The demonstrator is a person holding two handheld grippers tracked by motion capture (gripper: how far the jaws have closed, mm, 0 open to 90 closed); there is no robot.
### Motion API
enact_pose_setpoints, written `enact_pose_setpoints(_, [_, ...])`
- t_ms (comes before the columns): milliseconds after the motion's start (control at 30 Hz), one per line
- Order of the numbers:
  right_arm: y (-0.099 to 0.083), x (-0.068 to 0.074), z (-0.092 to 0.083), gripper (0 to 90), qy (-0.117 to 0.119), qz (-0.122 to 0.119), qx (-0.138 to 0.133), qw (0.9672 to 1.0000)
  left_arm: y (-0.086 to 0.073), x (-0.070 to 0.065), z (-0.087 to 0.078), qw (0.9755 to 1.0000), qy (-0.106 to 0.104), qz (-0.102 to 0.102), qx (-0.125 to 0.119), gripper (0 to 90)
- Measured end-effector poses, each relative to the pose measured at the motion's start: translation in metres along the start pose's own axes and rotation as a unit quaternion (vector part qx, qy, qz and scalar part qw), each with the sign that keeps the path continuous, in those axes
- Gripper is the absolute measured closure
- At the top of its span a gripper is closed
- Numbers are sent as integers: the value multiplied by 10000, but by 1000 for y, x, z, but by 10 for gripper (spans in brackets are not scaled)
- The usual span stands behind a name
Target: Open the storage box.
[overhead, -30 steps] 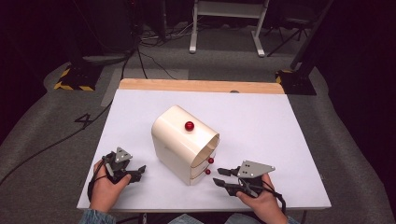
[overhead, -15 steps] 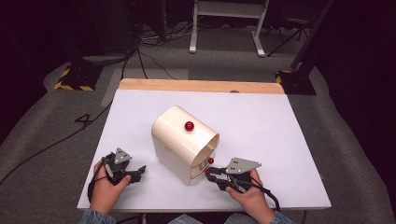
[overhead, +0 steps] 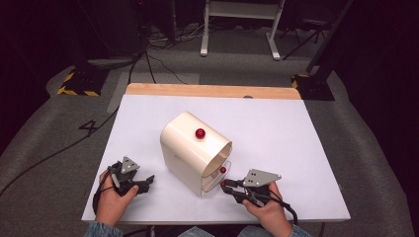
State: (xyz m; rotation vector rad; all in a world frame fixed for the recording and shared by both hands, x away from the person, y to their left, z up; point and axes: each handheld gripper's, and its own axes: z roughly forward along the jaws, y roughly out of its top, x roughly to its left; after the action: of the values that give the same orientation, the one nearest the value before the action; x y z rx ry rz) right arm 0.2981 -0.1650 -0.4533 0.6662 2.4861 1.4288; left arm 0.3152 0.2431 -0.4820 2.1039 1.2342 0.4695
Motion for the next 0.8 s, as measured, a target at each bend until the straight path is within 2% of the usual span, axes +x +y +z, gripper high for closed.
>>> enact_pose_setpoints(167, [-4,4,-21,738,21,40,-16,10000,0,0,0,10000,-2,-8,1,231])
enact_pose_setpoints(200, [-4,4,-21,738,21,40,-16,10000,0,0,0,10000,-2,-8,1,231])
enact_pose_setpoints(267, [-8,6,-34,738,31,73,-23,10000,0,0,0,10000,-2,-6,5,231])
enact_pose_setpoints(300, [-8,6,-34,738,31,73,-23,10000,0,0,0,10000,-5,-12,4,231])
enact_pose_setpoints(467, [-20,11,-56,738,38,117,28,9999,0,0,0,10000,-2,-8,3,231])
enact_pose_setpoints(600, [-32,12,-64,738,41,180,172,9997,0,0,0,10000,-2,-10,5,231])
enact_pose_setpoints(800, [-45,11,-60,739,26,224,413,9989,0,0,0,10000,-2,-9,4,231])
